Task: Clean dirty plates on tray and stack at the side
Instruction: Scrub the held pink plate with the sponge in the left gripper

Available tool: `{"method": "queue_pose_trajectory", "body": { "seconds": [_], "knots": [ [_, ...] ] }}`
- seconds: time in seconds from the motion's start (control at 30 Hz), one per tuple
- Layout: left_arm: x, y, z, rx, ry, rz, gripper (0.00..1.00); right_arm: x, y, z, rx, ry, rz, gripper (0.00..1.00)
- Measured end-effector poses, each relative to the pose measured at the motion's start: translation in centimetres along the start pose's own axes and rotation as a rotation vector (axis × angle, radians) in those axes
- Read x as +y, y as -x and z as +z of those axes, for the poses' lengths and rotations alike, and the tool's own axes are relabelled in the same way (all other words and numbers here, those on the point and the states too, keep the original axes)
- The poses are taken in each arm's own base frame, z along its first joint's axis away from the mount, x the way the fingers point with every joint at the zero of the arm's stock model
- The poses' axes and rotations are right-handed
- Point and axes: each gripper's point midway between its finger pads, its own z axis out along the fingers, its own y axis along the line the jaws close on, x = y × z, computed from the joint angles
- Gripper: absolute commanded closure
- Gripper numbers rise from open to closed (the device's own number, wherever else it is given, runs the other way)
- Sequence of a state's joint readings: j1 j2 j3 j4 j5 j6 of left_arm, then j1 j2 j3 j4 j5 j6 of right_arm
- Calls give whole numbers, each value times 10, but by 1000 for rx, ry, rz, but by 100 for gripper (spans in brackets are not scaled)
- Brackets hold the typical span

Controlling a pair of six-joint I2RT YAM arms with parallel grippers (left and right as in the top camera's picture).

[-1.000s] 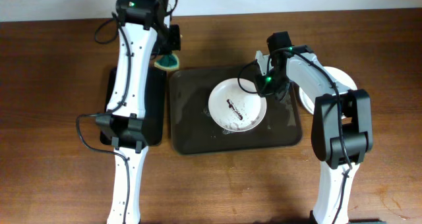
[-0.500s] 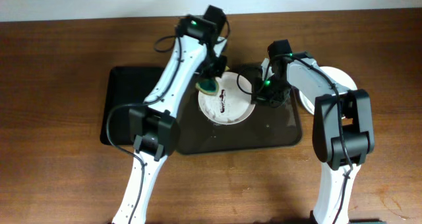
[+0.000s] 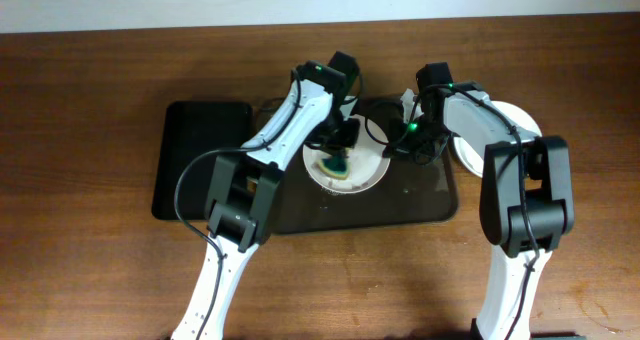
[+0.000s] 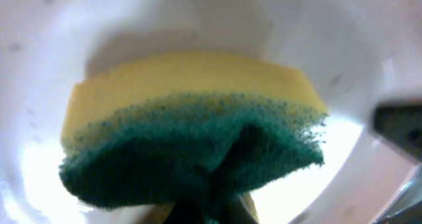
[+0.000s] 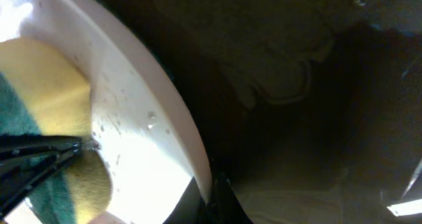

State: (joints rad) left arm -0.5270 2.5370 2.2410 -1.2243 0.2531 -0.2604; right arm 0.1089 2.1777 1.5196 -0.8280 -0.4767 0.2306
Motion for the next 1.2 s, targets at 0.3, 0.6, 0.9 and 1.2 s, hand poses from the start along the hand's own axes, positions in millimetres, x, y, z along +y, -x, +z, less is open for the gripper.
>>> {"method": "queue_pose_trajectory", "body": {
  "seconds": [0.3, 0.6, 0.9, 1.2],
  "knots": [
    [-22, 32, 4, -130, -72, -265, 100, -1, 3, -1, -10, 3, 10, 96],
    [55, 47, -16, -251, 230, -314, 100, 5, 4, 2, -15, 18, 6, 96],
    [30, -17, -12, 90, -55, 171, 100, 7, -4, 4, 13, 25, -12, 96],
    [4, -25, 2, 78, 80, -182, 100, 7, -5, 4, 16, 25, -9, 96]
  ]
}}
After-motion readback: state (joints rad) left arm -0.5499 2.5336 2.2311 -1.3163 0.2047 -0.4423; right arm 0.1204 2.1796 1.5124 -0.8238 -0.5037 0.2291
